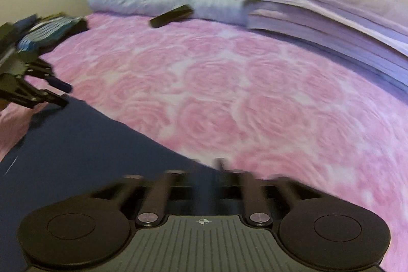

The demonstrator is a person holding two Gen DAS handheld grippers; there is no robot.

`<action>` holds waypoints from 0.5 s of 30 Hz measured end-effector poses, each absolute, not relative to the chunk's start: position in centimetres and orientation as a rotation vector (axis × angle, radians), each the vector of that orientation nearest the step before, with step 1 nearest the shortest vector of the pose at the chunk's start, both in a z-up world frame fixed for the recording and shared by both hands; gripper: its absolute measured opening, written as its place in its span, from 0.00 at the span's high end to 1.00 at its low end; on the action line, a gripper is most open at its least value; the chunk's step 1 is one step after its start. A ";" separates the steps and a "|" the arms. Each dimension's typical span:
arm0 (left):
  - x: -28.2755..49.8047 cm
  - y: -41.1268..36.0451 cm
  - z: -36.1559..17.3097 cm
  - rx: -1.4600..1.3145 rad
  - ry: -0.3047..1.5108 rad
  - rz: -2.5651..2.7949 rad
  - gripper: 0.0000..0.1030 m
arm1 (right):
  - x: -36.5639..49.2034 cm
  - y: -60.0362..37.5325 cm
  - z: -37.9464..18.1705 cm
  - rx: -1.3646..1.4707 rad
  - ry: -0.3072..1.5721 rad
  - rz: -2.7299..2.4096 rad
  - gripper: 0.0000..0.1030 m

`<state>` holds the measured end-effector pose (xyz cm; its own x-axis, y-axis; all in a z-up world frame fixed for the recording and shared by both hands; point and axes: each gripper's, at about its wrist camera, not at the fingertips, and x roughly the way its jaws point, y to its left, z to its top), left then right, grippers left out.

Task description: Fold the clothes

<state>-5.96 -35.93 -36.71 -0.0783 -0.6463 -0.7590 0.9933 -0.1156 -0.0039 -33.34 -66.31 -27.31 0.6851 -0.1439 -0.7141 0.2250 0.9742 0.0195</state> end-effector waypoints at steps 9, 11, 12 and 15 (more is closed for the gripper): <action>-5.1 -36.9 -36.8 0.778 0.743 -1.655 0.92 | -27.6 -67.4 -29.1 0.159 0.936 0.072 0.22; -5.5 -35.9 -36.5 0.806 0.698 -1.634 0.94 | -27.2 -67.3 -29.8 0.130 0.996 0.064 0.33; -5.4 -35.3 -36.6 0.804 0.688 -1.623 0.94 | -27.4 -67.5 -30.0 0.115 1.013 0.051 0.33; -5.0 -34.1 -37.0 0.753 0.688 -1.598 0.95 | -30.0 -70.0 -30.2 0.162 0.996 -0.038 0.33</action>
